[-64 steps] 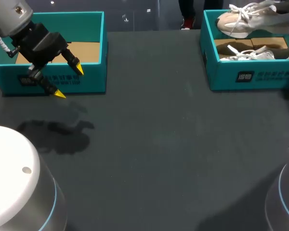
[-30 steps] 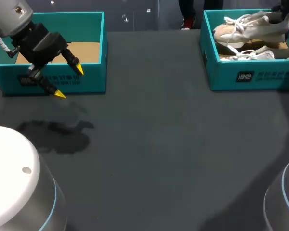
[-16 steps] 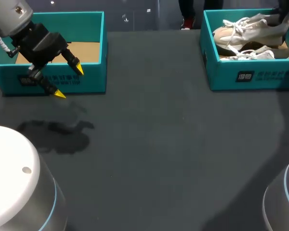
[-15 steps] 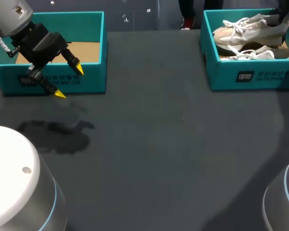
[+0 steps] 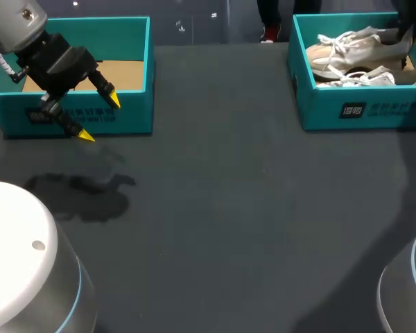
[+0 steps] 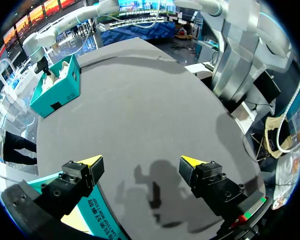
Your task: Take the shoe out of the shoebox, open the shoe tongue, remove and reinsert the insole, then place the shoe into the shoebox
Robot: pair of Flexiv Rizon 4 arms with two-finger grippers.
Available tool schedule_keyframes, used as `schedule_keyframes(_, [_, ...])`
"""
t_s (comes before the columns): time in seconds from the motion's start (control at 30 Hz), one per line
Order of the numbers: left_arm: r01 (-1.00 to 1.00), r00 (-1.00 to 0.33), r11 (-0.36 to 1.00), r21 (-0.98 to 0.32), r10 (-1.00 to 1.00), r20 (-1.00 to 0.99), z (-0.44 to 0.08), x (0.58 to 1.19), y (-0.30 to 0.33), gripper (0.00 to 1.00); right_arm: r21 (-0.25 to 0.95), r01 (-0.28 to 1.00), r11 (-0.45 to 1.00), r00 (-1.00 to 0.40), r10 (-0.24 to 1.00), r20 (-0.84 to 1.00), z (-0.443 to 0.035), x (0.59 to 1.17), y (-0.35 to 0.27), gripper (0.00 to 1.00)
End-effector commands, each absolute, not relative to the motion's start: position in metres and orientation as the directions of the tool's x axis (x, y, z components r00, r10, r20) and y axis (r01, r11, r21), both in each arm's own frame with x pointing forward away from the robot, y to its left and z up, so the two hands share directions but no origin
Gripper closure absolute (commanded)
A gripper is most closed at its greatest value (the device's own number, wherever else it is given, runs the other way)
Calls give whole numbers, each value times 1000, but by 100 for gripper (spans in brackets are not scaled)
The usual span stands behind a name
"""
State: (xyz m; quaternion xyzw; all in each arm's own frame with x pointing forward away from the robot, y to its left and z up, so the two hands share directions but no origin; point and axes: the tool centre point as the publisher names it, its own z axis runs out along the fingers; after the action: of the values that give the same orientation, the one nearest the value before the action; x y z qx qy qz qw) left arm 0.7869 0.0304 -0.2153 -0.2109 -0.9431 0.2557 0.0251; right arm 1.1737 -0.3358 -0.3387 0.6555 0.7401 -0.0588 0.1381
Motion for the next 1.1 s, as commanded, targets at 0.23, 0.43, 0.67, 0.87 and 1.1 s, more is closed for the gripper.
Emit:
schedule_keyframes(0.23, [386, -910, 781, -491, 411, -61, -215, 786, 31, 0, 74, 988, 134, -110, 957, -268, -351, 1178, -335, 100])
schedule_keyframes(0.43, [386, -910, 781, -491, 411, -61, -215, 786, 31, 0, 64, 989, 131, -111, 961, -251, -355, 1176, -335, 100])
schedule_keyframes(0.67, [386, -910, 781, -491, 411, -61, -215, 786, 31, 0, 59, 990, 131, -114, 965, -234, -359, 1175, -334, 100])
schedule_keyframes(0.87, [386, -910, 781, -491, 411, -61, -215, 786, 31, 0, 55, 989, 135, -119, 967, -226, -361, 1174, -331, 81])
schedule_keyframes(1.1, [386, -910, 781, -491, 411, -61, -215, 786, 31, 0, 57, 989, 135, -120, 969, -216, -358, 1172, -328, 70])
